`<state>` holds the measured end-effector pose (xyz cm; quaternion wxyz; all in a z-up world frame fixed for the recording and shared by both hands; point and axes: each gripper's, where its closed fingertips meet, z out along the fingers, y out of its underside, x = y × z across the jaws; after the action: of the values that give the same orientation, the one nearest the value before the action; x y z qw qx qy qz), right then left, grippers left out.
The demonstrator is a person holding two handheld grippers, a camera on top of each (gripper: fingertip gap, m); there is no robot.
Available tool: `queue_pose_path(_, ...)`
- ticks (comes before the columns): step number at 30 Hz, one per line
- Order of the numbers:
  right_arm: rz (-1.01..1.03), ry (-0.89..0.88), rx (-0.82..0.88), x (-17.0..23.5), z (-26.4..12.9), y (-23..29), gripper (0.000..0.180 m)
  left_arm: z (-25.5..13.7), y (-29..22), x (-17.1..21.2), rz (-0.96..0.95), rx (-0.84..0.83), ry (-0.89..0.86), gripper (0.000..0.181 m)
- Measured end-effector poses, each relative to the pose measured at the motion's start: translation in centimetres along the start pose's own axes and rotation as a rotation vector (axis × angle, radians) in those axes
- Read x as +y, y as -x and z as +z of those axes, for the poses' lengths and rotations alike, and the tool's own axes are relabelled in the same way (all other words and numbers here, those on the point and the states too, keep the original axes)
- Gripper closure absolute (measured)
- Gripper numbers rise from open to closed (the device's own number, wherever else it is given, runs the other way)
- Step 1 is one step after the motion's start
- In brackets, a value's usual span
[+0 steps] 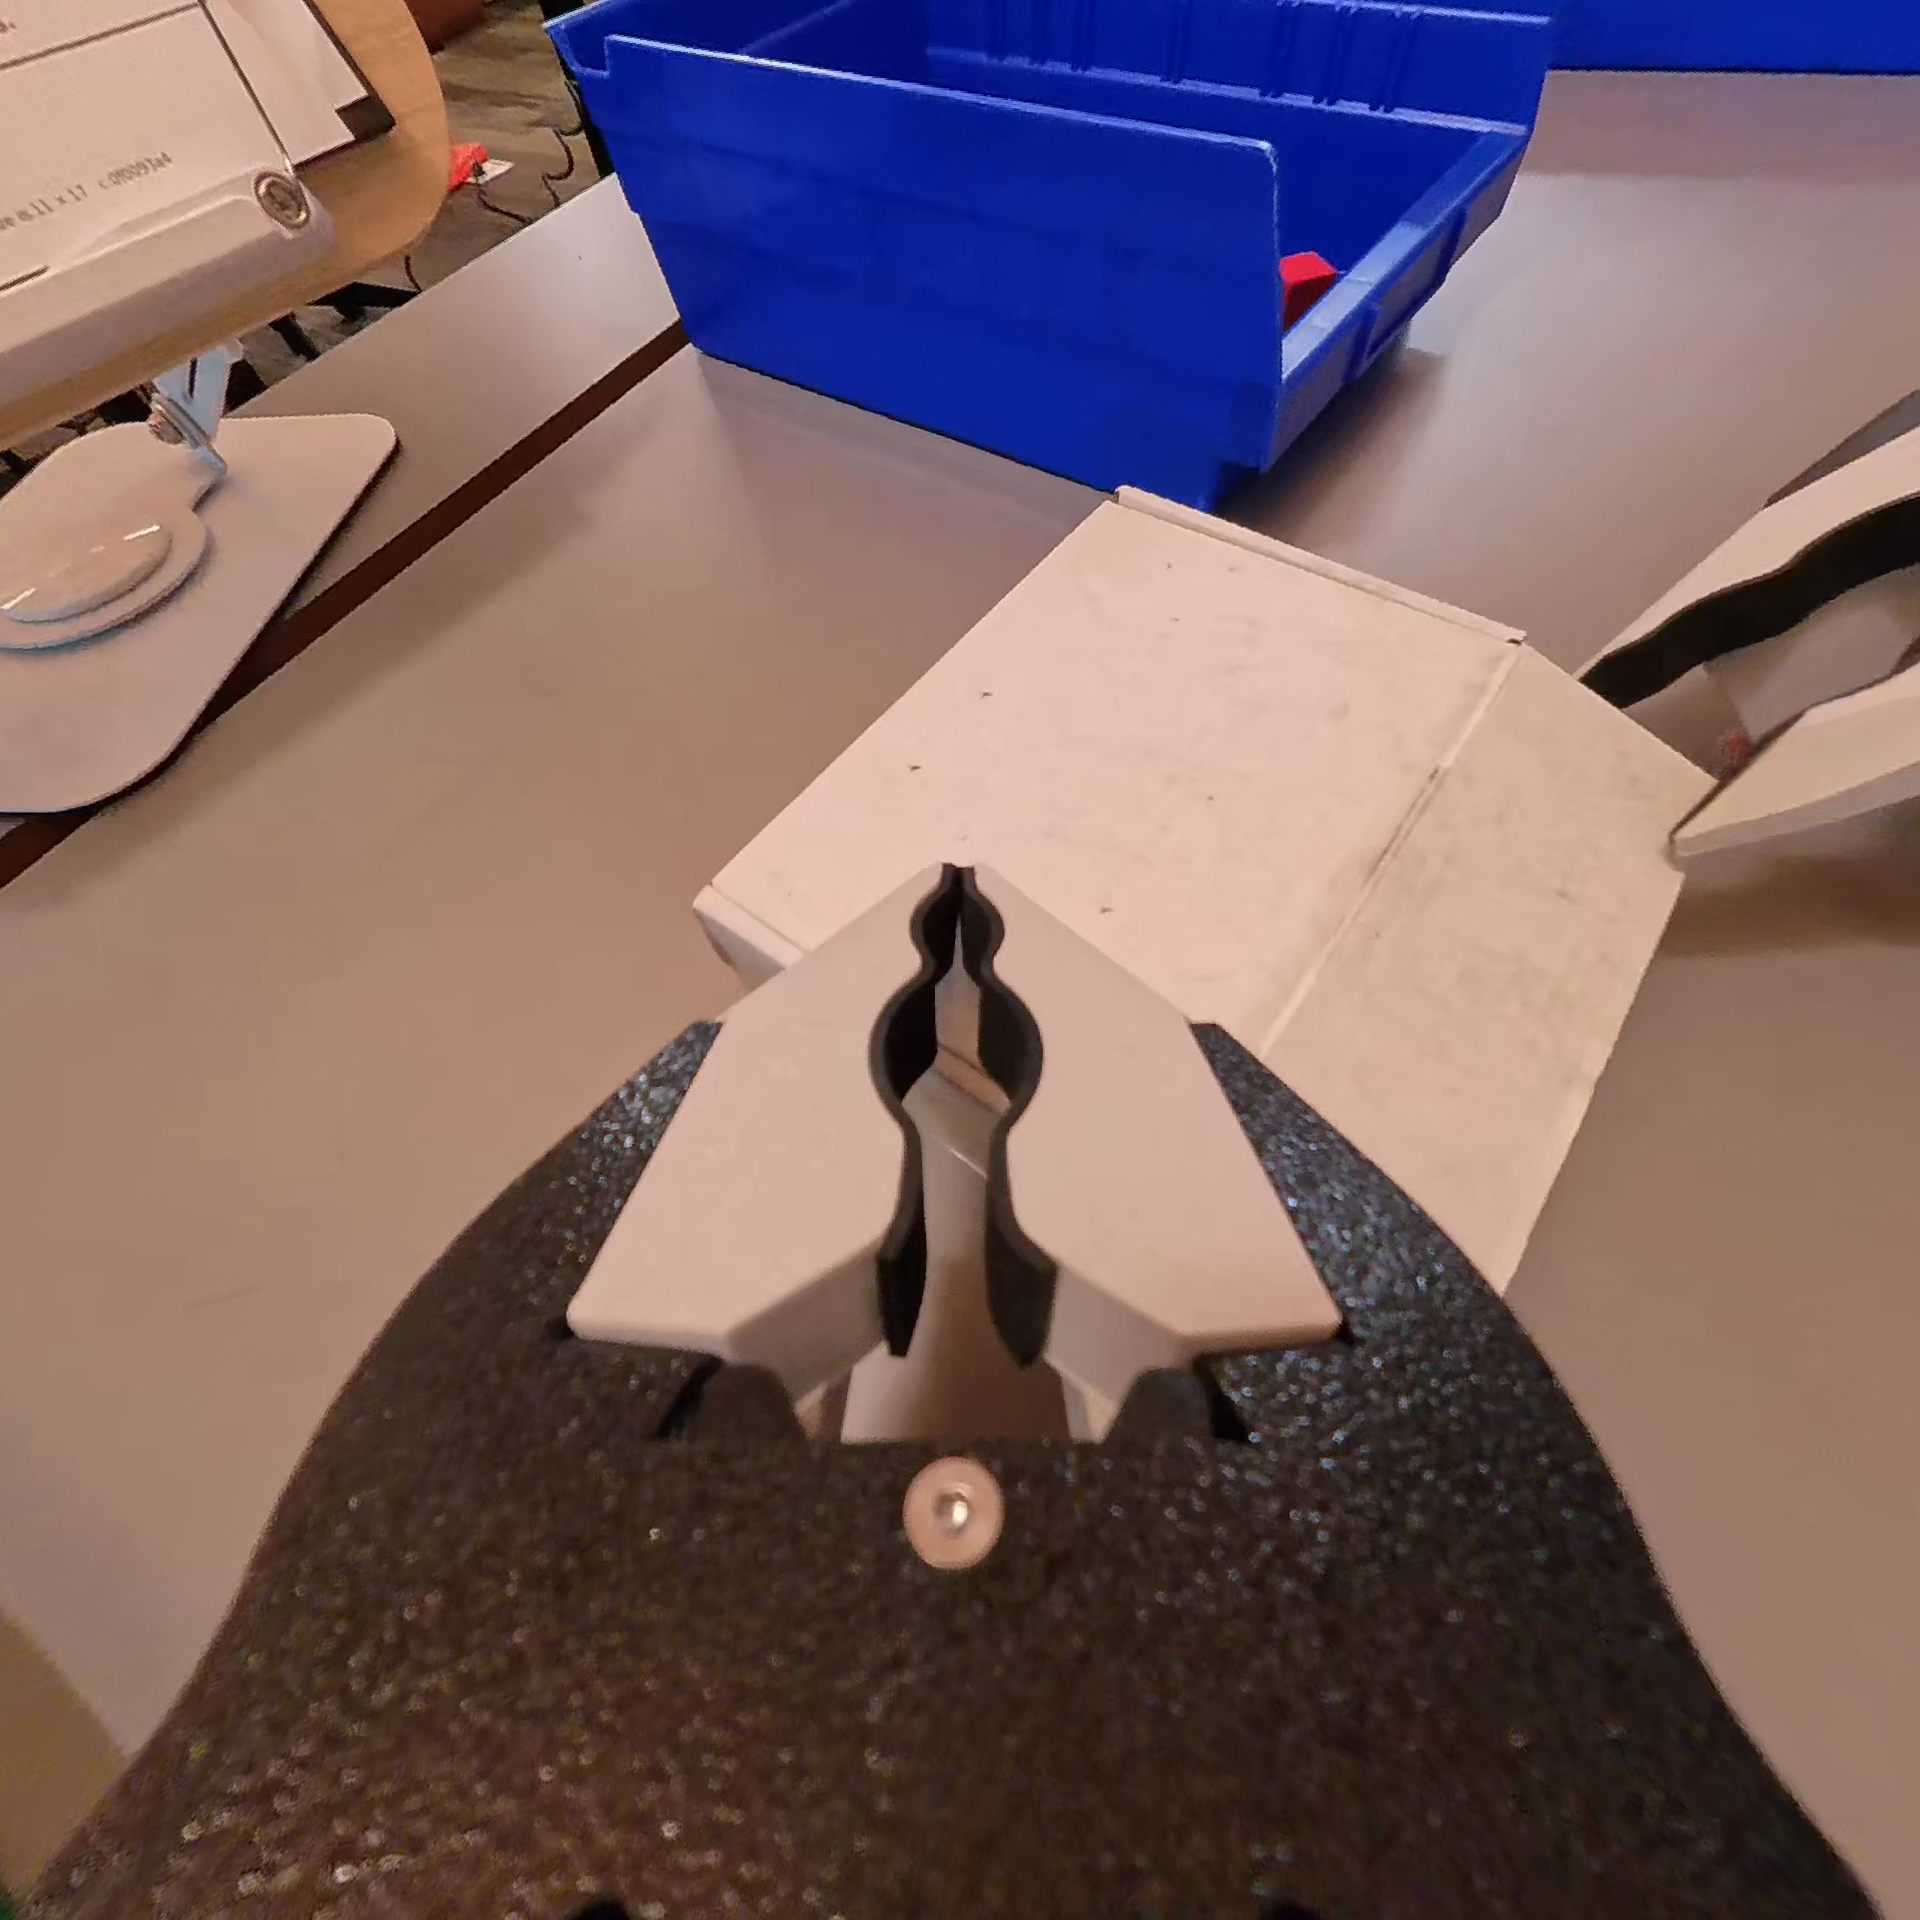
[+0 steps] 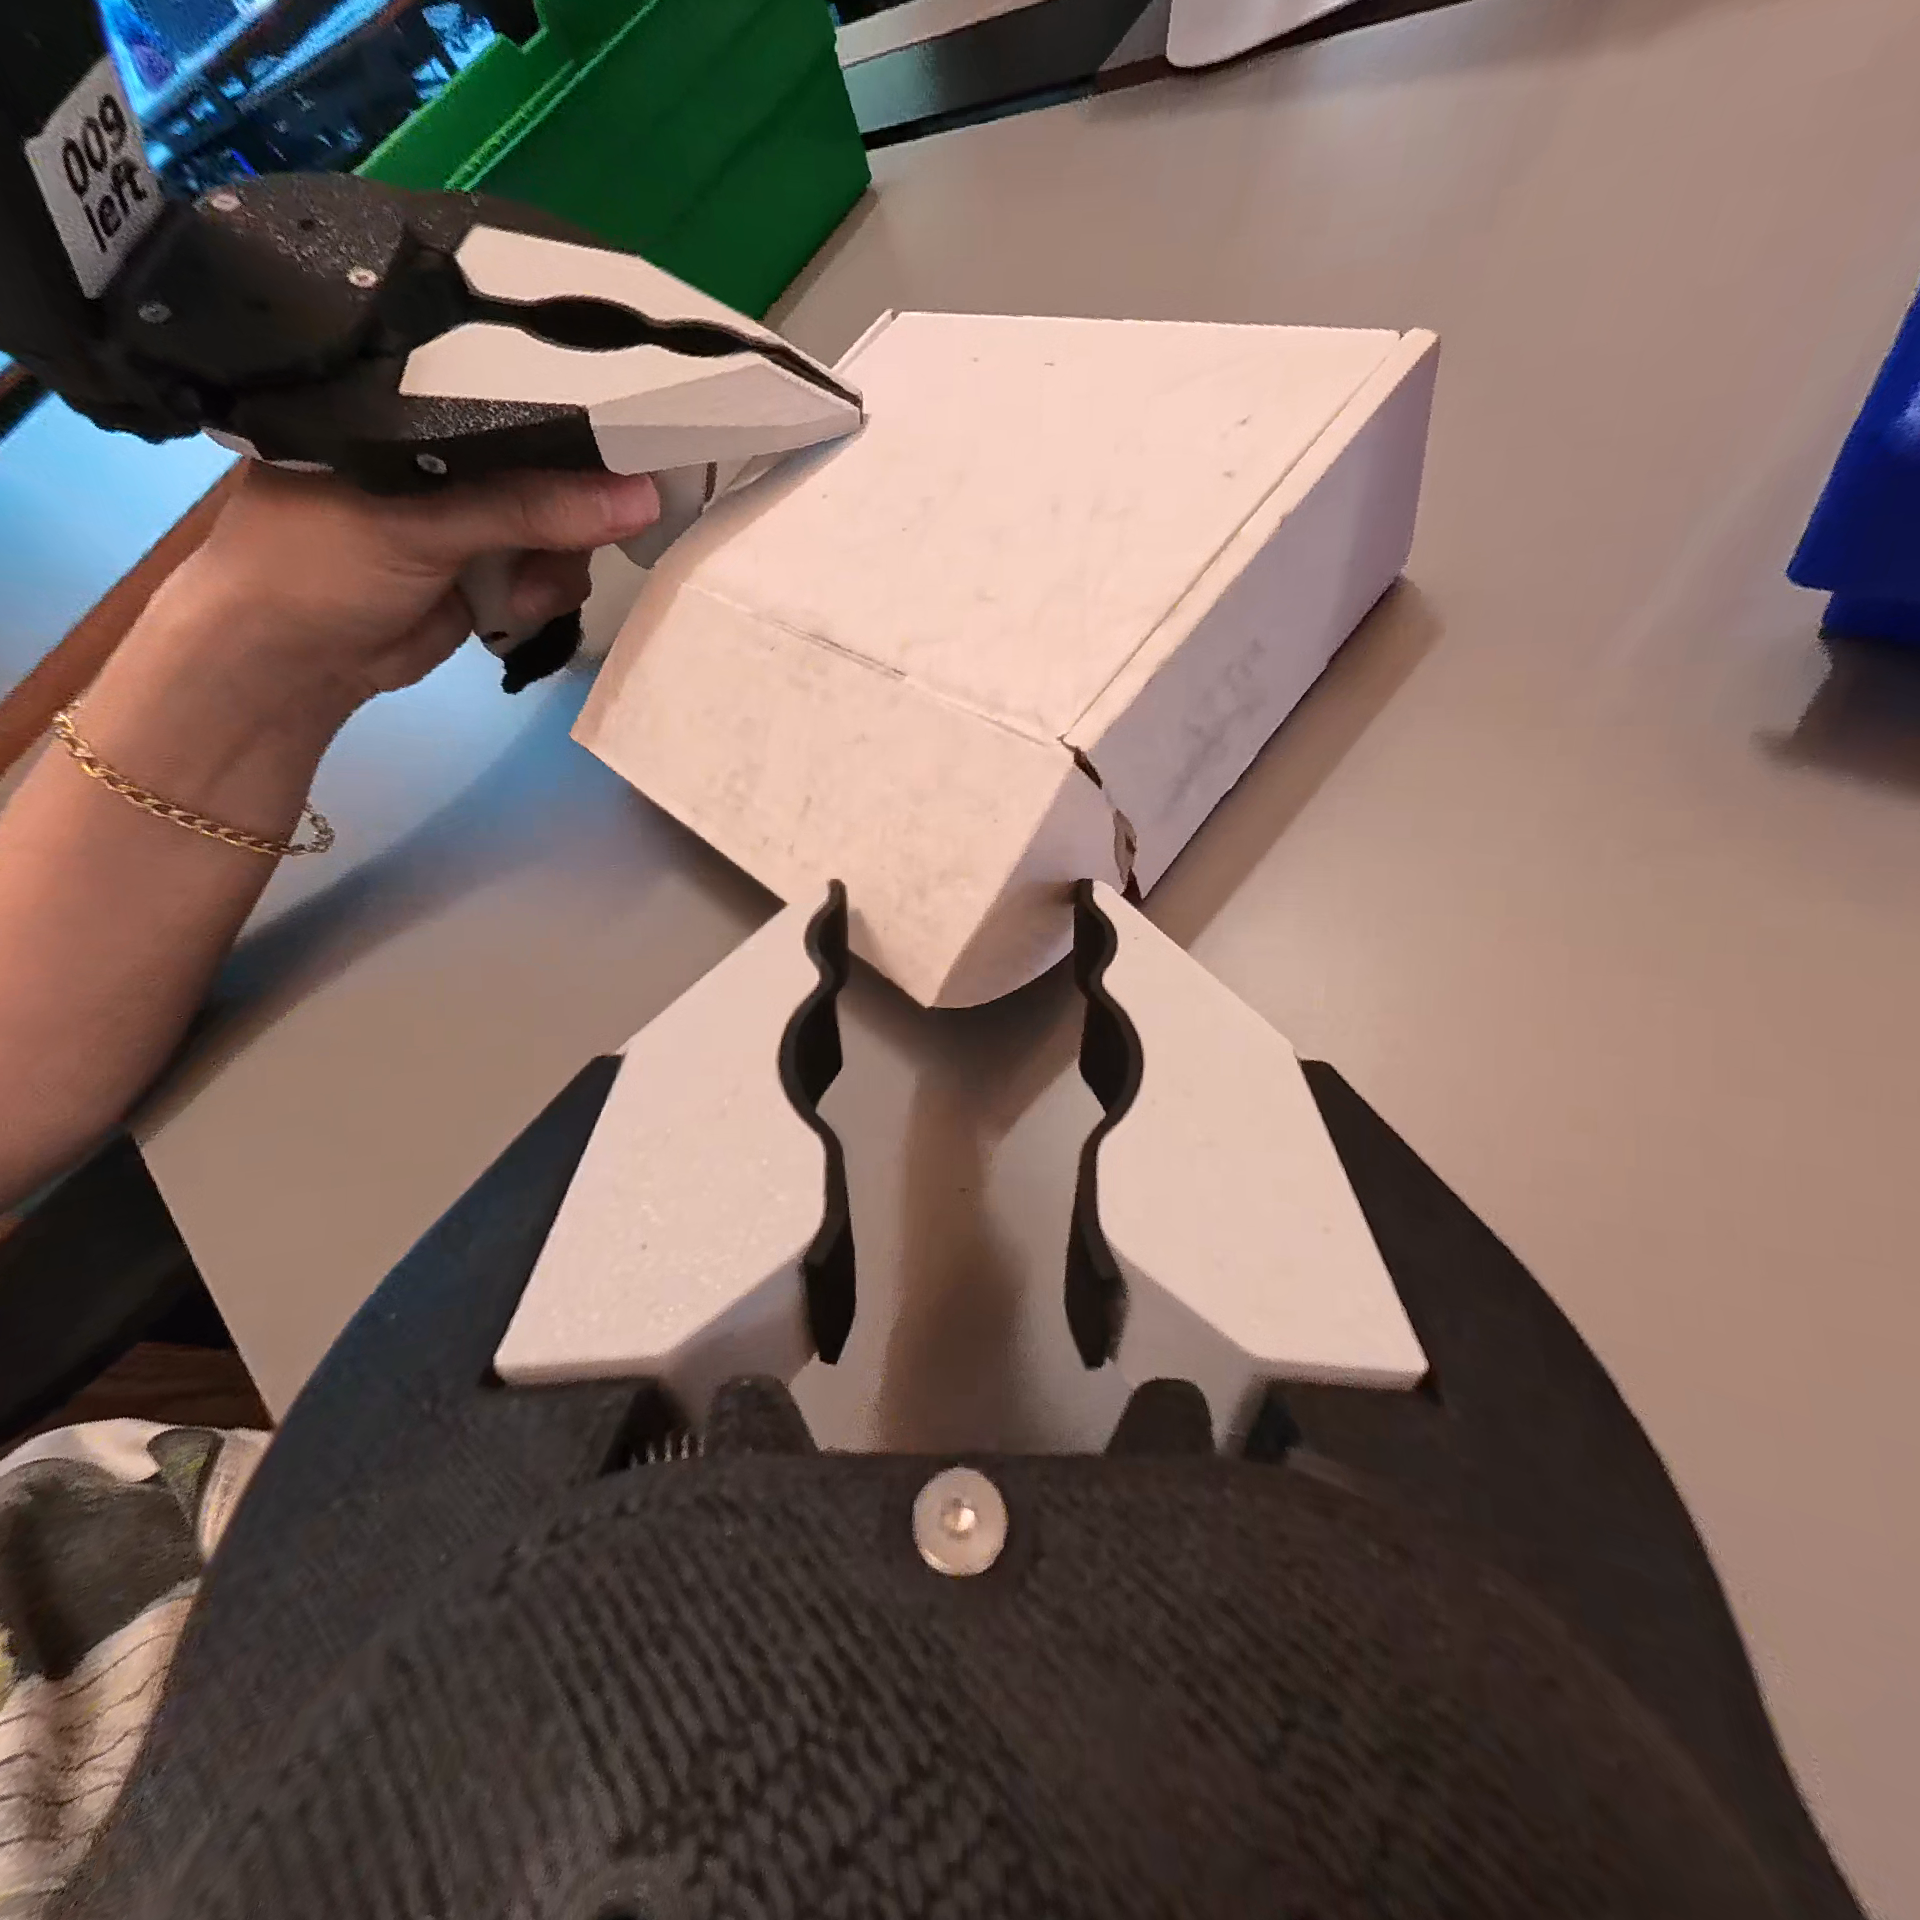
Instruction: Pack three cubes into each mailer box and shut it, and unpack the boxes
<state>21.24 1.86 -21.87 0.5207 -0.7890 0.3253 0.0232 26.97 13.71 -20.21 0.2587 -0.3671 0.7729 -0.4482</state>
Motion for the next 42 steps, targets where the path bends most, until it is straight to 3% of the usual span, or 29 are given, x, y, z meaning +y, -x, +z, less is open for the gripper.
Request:
queue_pose_path(5,-0.051,-0.002,-0.021,0.4,-0.1,0.4,0.137,0.0,0.0,0.0,-0.001,-0.004,0.001,0.181)
queue_pose_path(9,-0.243,0.026,-0.019,1.2,-1.5,0.4,0.14,0.0,0.1,0.0,-0.014,-0.004,-0.009,0.181)
queue_pose_path(15,-0.663,0.066,0.269,1.5,-1.0,-1.5,0.142,0.1,0.1,0.0,-0.01,-0.008,-0.013,0.181)
queue_pose_path(19,-0.842,0.056,0.41,1.1,-0.3,-2.0,0.17,0.0,0.2,0.0,-0.012,-0.016,-0.024,0.181)
queue_pose_path(23,-0.952,0.056,0.536,1.0,-0.3,-2.4,0.174,0.1,0.2,0.0,-0.018,-0.014,-0.028,0.181)
queue_pose_path(27,-0.978,0.065,0.569,1.1,-0.2,-2.5,0.174,0.1,0.2,0.0,-0.007,-0.018,-0.025,0.181)
queue_pose_path(36,-0.796,0.05,0.367,1.0,-0.3,-1.8,0.175,0.1,0.2,0.0,-0.013,-0.017,-0.027,0.181)
queue_pose_path(42,-0.834,0.114,0.401,1.0,0.4,-3.7,0.176,0.2,0.4,0.1,0.004,-0.037,-0.03,0.181)
